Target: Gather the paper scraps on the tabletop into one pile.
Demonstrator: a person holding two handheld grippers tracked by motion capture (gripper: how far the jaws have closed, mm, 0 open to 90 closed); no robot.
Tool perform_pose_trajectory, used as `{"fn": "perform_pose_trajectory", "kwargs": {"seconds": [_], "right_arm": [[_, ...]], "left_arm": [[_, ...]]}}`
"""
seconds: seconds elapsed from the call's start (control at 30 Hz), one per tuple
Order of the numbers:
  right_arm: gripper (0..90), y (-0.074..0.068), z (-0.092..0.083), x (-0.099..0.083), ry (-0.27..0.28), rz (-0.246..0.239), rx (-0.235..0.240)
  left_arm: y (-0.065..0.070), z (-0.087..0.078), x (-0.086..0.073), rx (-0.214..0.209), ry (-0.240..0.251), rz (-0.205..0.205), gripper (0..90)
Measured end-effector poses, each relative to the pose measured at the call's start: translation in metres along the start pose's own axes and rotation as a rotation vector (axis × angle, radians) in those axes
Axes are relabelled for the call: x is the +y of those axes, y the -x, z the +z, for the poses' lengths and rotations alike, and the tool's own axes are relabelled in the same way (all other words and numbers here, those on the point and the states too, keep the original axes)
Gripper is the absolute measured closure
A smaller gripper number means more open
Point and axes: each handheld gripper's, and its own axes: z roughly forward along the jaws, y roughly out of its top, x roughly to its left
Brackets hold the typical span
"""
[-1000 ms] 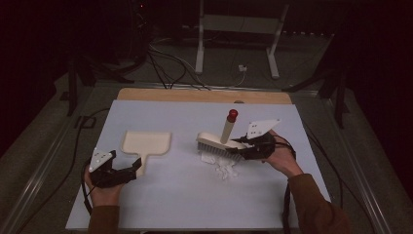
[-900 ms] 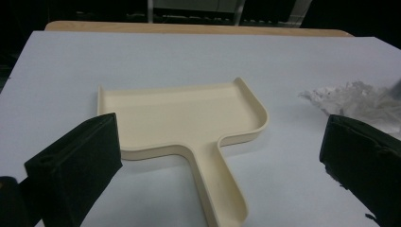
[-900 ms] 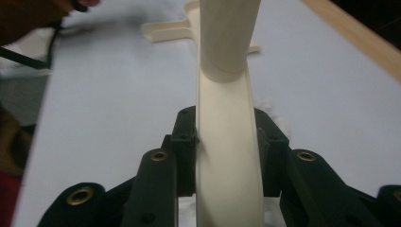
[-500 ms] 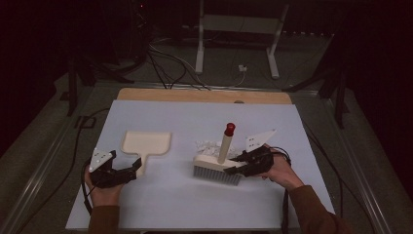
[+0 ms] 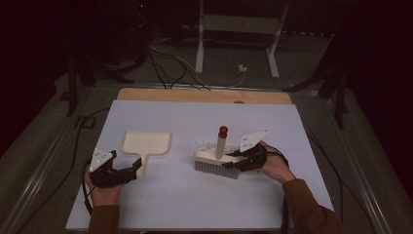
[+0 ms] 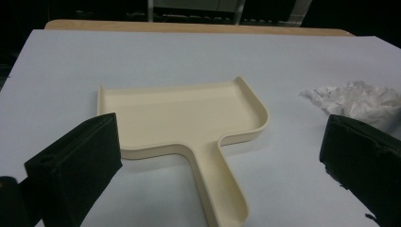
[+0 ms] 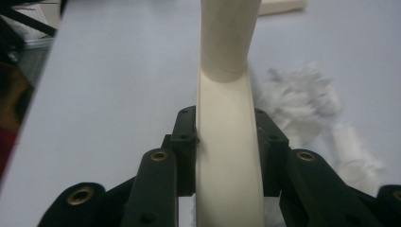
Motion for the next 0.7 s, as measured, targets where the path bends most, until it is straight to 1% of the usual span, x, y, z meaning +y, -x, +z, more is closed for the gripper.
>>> {"fn": "perform_pose_trajectory", "kwargs": {"seconds": [0.07, 0.1, 0.17, 0.27, 0.33, 0.43, 0.5, 0.6, 0.7], "right_arm": [[68.0, 0.004, 0.002, 0.000, 0.009, -0.002, -0.015], [68.0, 0.006, 0.002, 0.000, 0.012, -0.013, -0.032], [68.0, 0.009, 0.003, 0.001, 0.019, -0.016, -0.053], [68.0, 0.013, 0.004, 0.002, 0.025, -0.025, -0.099], [68.0, 0.015, 0.005, 0.002, 0.028, -0.021, -0.124], [68.0, 0.017, 0.004, 0.001, 0.037, -0.013, -0.143], [68.0, 0.016, 0.002, 0.001, 0.047, -0.002, -0.140], [68.0, 0.014, -0.003, 0.002, 0.085, 0.013, -0.128], [68.0, 0.010, -0.011, 0.005, 0.154, 0.042, -0.103]], "left_arm": [[0.000, 0.000, 0.000, 0.000, 0.002, -0.002, 0.5], [0.000, 0.000, 0.000, 0.001, 0.002, -0.003, 0.5], [-0.001, 0.000, 0.000, 0.001, 0.002, -0.002, 0.5], [-0.001, 0.000, 0.000, 0.000, 0.001, -0.001, 0.5], [-0.001, 0.000, 0.000, 0.000, 0.001, -0.002, 0.6], [-0.001, -0.001, 0.000, 0.002, 0.003, -0.004, 0.5], [-0.002, -0.001, 0.000, 0.002, 0.005, -0.005, 0.6], [-0.001, -0.001, 0.000, 0.002, 0.005, -0.005, 0.5], [-0.001, 0.000, 0.000, 0.000, 0.002, -0.002, 0.6]]}}
